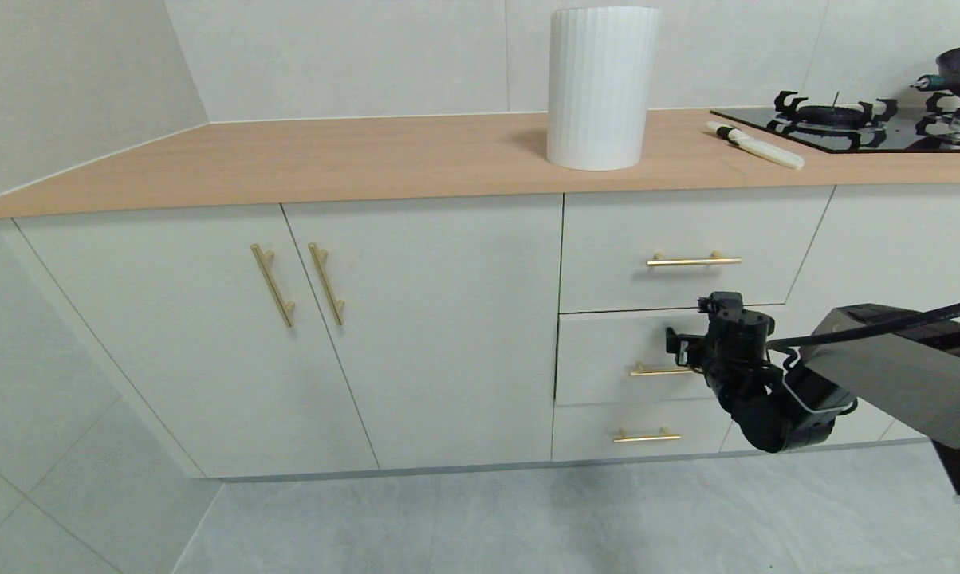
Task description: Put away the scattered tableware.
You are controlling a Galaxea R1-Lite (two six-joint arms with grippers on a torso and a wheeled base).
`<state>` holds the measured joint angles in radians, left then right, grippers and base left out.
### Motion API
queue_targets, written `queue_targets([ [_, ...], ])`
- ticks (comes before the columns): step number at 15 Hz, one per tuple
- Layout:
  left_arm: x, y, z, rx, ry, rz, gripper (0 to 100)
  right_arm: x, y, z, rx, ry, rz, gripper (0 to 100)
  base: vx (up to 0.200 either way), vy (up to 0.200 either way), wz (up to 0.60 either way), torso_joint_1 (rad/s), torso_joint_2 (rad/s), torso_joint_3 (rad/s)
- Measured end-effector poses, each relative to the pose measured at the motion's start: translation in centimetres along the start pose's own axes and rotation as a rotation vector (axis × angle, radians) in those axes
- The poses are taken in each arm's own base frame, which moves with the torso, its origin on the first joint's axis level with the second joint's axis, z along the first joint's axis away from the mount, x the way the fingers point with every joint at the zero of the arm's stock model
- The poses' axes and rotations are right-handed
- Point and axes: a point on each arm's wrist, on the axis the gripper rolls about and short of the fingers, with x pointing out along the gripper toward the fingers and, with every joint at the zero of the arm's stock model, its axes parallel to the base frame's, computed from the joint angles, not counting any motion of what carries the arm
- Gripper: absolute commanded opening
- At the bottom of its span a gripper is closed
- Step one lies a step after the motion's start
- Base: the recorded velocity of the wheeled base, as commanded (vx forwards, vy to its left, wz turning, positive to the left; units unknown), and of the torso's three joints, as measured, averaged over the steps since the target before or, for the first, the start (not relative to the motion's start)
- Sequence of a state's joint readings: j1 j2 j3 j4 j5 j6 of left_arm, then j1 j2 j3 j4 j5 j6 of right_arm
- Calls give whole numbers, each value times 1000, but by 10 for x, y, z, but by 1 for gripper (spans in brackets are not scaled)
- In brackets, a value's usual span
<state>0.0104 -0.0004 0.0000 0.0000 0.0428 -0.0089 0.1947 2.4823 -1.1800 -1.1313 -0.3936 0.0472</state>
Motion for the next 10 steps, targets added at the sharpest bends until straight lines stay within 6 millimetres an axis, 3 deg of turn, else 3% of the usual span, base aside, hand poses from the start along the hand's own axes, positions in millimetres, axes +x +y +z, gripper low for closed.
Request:
queue_targets([
  [5,0,0,0,0,0,-1,100,13,-6,1,20,-40,-54,100,0,0,0,0,0,0],
  [10,0,0,0,0,0,0,100,14,-8,2,27,-55,-59,100,0,0,0,0,0,0],
])
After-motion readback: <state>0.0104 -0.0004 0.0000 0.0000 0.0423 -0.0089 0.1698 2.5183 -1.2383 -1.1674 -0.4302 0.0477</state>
